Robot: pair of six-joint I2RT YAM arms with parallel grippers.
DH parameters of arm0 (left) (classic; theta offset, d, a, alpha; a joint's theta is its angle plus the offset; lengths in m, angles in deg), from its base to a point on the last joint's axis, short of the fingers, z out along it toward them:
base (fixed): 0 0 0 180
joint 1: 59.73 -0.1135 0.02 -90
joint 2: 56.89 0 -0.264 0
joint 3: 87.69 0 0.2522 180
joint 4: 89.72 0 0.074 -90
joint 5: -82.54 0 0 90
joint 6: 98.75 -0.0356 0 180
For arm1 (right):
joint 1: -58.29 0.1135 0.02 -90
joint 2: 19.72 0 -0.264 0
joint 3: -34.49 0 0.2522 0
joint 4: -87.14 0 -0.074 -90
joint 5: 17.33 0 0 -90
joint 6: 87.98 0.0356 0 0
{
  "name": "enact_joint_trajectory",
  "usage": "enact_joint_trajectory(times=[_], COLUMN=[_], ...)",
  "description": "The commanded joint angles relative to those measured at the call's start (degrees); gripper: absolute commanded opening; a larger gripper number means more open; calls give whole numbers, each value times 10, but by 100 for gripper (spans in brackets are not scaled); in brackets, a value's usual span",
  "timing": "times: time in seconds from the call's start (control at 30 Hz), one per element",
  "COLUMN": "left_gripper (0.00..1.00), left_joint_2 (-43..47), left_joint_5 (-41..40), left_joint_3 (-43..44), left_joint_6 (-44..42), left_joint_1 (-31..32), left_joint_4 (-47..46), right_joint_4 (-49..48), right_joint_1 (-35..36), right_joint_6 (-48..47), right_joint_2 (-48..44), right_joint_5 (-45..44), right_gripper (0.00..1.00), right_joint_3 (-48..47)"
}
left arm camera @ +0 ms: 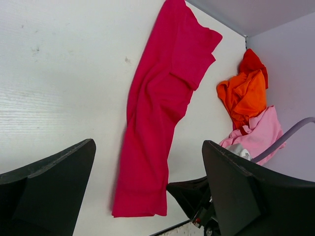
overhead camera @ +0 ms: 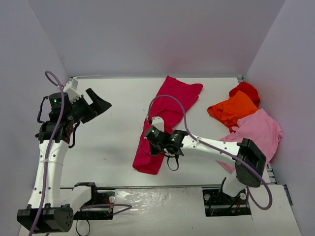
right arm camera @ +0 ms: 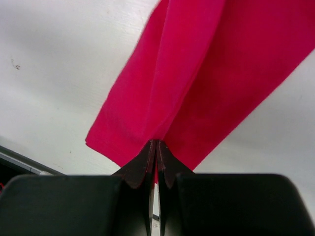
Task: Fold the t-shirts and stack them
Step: Grab the bottom of the folded rectangular tshirt with right arm
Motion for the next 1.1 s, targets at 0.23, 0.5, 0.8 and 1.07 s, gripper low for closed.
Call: enact_joint_trajectory(times=[0.23, 0.5, 0.8, 1.07], left_gripper=[88, 88, 88, 97], left_joint_2=[1, 5, 0, -10], left_joint_5=[25, 27, 30, 40], left_joint_3=[10, 10, 9, 30], left_joint_6=[16, 8, 8, -22], left_joint_1=[-4, -4, -3, 0], left_joint_4=[-66, -56, -62, -60], right_joint_4=[11, 8, 7, 80], right_joint_1=[48, 88, 140, 102], right_joint_6=[137, 145, 173, 132], right_joint_2=[-110, -41, -31, -126], right_joint_5=[1, 14, -3, -138], right_gripper=[0, 0, 40, 66], right_joint_3=[132, 119, 112, 33])
